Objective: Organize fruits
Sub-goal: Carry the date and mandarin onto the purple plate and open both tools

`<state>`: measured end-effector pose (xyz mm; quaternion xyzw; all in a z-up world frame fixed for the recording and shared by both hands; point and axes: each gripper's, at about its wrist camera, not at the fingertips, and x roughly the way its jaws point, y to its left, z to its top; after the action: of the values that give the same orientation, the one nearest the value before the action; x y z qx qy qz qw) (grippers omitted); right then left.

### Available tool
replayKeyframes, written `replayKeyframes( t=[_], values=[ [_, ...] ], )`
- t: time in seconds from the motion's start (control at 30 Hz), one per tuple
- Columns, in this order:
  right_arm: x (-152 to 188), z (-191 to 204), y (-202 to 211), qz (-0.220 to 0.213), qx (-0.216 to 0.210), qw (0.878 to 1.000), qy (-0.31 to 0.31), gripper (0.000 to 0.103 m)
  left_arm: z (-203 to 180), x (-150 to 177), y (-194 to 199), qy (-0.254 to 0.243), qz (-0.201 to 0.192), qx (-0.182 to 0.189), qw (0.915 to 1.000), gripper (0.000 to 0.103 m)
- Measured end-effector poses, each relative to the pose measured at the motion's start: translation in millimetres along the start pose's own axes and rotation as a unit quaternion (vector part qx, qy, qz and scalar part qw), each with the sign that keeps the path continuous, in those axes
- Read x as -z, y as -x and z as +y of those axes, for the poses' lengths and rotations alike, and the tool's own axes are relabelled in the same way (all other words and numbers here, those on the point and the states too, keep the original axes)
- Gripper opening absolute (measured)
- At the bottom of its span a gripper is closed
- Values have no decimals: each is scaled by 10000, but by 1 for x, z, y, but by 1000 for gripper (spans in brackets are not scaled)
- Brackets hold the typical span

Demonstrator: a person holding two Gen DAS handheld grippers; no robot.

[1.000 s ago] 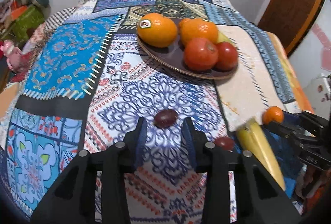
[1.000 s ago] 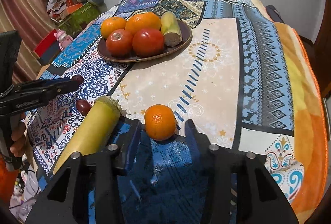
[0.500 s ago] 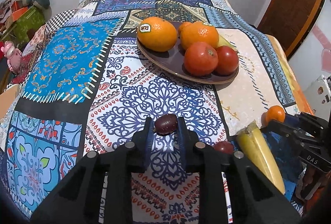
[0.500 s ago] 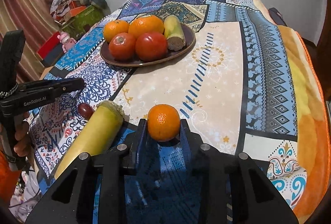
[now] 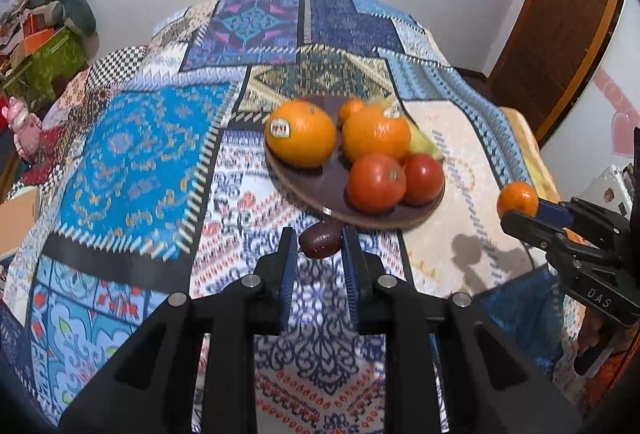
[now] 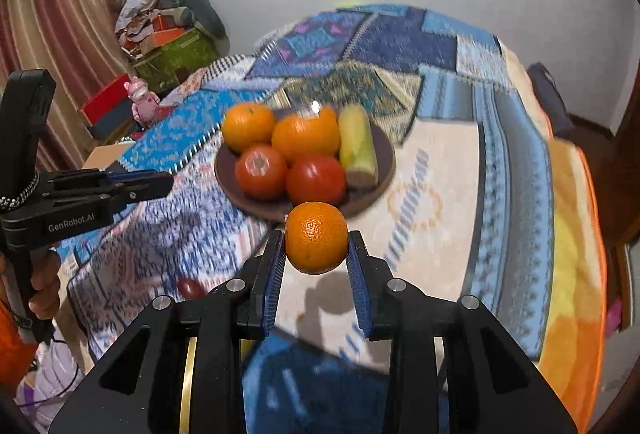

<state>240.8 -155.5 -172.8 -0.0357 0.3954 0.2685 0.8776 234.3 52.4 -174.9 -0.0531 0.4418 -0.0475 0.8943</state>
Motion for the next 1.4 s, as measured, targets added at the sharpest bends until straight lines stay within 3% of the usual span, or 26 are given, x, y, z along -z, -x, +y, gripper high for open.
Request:
replayKeyframes(
  t=[0.17, 0.57, 0.8, 1.17, 1.23, 1.4],
  values=[
    [-21, 4, -7, -160, -21, 9998, 121, 28, -1, -18, -4, -37, -99, 40, 9999, 22],
    [-46, 1, -44, -121, 29, 9999, 94, 28, 3, -44, -48, -11, 147, 137, 9998, 22],
    [-52, -14, -64, 14, 233, 9997, -68, 29, 3, -49, -68, -10, 252, 171, 9995, 22],
    [-51, -20, -80, 152, 164, 9997, -115, 29, 3, -46, -78, -28, 373, 149, 9992, 23],
    [-51, -21, -80, 169, 147, 9996, -141, 29, 3, -46, -80, -2, 408, 141, 9991, 25],
    [-52, -20, -76, 173, 194, 9996, -104, 32, 6, -45, -74, 77, 345, 73, 9993, 43]
  ],
)
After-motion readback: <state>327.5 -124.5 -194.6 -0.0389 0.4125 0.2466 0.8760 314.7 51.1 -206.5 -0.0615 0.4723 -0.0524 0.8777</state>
